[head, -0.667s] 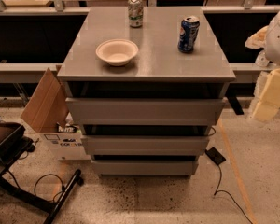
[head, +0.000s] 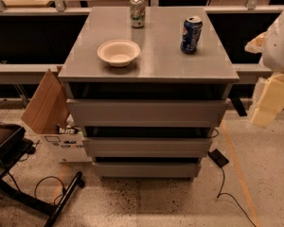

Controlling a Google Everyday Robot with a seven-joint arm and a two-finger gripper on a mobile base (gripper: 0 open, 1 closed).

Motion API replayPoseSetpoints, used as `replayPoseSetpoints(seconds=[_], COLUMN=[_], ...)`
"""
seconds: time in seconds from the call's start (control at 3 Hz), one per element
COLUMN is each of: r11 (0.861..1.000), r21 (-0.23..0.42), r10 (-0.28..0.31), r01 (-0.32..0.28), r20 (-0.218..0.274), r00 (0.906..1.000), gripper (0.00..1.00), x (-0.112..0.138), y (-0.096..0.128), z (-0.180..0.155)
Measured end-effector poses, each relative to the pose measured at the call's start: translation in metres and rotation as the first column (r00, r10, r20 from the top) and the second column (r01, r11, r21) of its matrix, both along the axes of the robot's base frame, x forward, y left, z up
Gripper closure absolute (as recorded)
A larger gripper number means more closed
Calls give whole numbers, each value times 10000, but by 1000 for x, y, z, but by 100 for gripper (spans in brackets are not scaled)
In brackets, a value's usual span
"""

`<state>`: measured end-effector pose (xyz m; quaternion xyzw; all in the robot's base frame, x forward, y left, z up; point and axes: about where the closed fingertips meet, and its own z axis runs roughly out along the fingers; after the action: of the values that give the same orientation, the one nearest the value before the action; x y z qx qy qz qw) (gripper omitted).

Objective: Open top drawer

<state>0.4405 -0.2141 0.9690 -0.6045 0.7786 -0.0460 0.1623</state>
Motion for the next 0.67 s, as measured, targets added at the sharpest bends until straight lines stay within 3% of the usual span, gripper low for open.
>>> replayPoseSetpoints(seconds=[0.33,0.67], r11=[9988,9943], r21=[-473,-960], r10=[128,491], r01=[-120,-466], r20=[162,237], r00=[9998,9985], gripper=[0,0], x=[10,24], y=[3,8], z=[-41,-107])
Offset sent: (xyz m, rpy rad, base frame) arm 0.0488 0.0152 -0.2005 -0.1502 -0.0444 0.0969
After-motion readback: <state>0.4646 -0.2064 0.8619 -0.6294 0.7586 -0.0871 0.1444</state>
